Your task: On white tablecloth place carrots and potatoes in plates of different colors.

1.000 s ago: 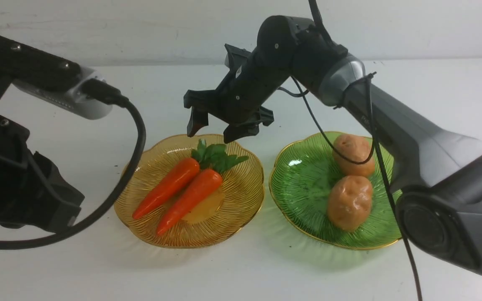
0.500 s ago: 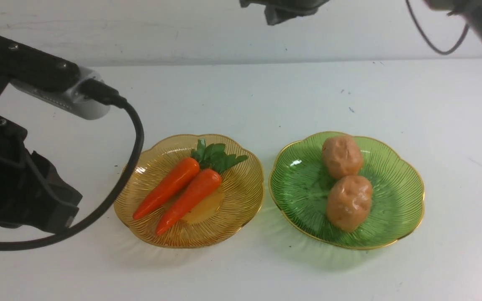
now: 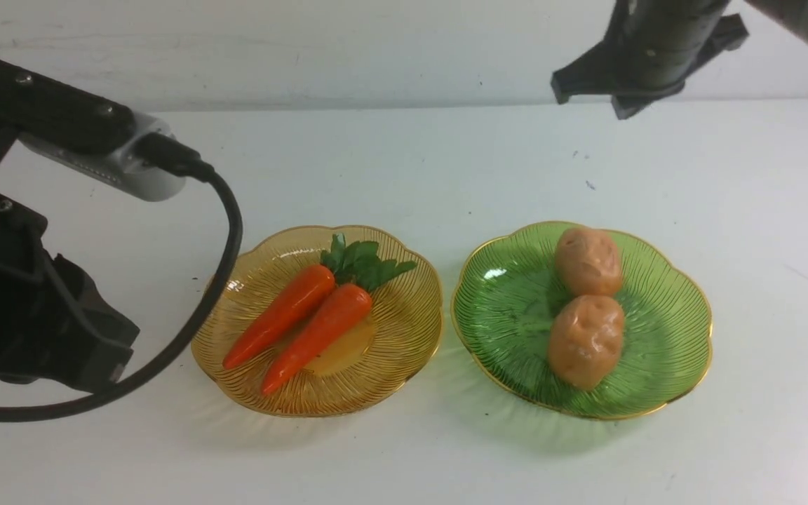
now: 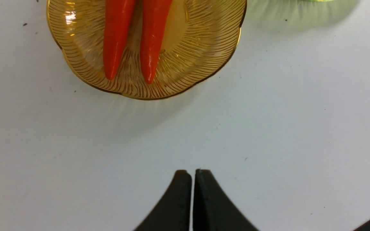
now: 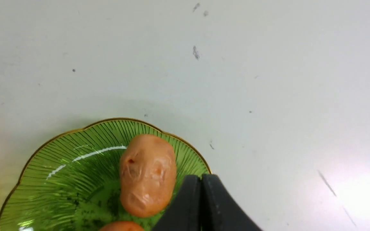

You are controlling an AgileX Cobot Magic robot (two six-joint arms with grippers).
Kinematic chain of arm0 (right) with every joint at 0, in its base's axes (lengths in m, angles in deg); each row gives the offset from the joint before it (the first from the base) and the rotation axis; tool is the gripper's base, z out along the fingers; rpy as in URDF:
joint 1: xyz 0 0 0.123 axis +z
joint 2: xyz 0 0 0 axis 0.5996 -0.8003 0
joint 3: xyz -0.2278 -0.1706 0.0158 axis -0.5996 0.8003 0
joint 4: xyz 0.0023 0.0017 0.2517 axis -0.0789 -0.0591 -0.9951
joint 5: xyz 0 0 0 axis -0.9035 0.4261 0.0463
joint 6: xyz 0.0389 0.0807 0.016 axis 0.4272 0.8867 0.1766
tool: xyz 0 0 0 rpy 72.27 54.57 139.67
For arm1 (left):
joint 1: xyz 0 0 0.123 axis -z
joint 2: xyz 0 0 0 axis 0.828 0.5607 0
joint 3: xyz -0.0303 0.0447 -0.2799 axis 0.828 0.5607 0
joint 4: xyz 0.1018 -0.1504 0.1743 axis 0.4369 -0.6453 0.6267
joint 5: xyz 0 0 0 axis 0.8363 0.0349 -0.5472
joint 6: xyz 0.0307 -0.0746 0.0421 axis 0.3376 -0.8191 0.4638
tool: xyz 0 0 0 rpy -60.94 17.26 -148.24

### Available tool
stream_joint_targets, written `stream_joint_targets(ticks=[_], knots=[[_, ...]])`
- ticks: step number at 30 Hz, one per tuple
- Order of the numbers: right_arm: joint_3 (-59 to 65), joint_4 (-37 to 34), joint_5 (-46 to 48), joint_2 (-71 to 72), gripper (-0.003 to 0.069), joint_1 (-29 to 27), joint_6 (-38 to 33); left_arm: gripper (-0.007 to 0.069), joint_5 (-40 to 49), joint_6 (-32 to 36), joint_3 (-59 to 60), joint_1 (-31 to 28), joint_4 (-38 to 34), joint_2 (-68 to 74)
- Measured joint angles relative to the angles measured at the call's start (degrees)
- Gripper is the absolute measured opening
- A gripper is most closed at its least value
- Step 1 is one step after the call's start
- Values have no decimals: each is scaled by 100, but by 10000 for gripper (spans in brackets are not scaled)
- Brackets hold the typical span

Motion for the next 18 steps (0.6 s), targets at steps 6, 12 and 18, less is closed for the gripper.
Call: stream_joint_targets(ticks=[6,12,18], knots=[[1739,-116,-57,2832,-15,-92,207,-3,18,0,0,0,-27,-503],[4389,-289,-1965,5918,-15,-92,492,-3,24,-46,0,0,-54,-1096],[6642,-167,-4319,8469,-15,-92,602,-3,19,-55,0,0,-63,-1524]])
